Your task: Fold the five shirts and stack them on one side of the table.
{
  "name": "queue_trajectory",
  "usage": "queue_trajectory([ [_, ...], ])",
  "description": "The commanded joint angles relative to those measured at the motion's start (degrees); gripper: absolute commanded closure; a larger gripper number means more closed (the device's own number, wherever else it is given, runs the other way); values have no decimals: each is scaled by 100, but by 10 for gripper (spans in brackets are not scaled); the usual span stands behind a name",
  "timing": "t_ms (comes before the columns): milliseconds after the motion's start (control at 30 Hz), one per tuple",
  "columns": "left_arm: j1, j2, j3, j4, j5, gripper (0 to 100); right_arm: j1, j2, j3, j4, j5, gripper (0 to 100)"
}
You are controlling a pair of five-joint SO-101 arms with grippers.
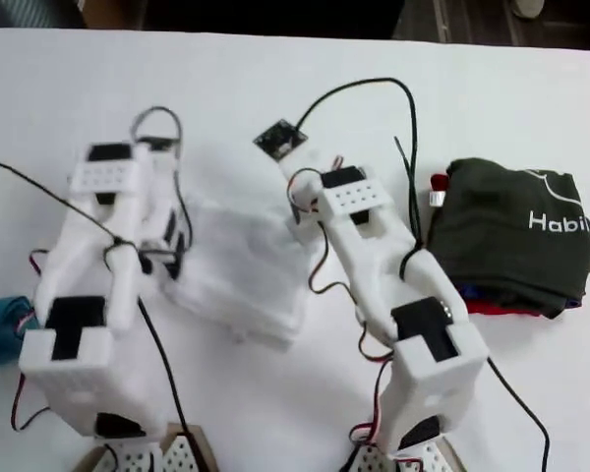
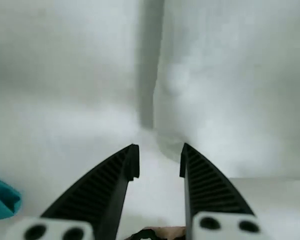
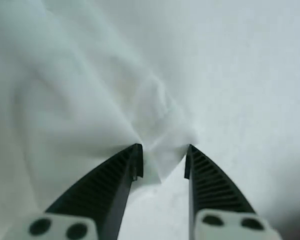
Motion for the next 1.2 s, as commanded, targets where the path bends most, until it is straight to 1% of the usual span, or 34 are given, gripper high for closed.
queue_trajectory([
  [0,229,-633,462,-519,-413,841,163,31,-484,31,97,850],
  [67,308,-686,637,-695,-554,841,303,40,-712,48,105,850],
  [167,334,-677,822,-853,-571,842,532,22,-1081,163,105,850],
  [233,299,-677,910,-932,-571,842,611,-4,-1336,514,105,850],
  [333,290,-677,936,-932,-571,842,585,-4,-1741,1341,105,848],
  [433,290,-677,892,-932,-563,842,541,-4,-2022,1930,105,802],
  [533,299,-677,910,-1011,-563,842,462,13,-2163,2299,123,749],
  [633,290,-677,919,-1055,-554,842,268,57,-2136,2519,273,733],
  [867,290,-677,919,-1090,-554,842,-338,57,-1960,2475,264,733],
  [1000,290,-677,927,-1081,-554,842,-356,127,-1855,2396,264,733],
  [1167,290,-686,919,-1073,-554,842,-382,567,-1635,2378,264,733],
])
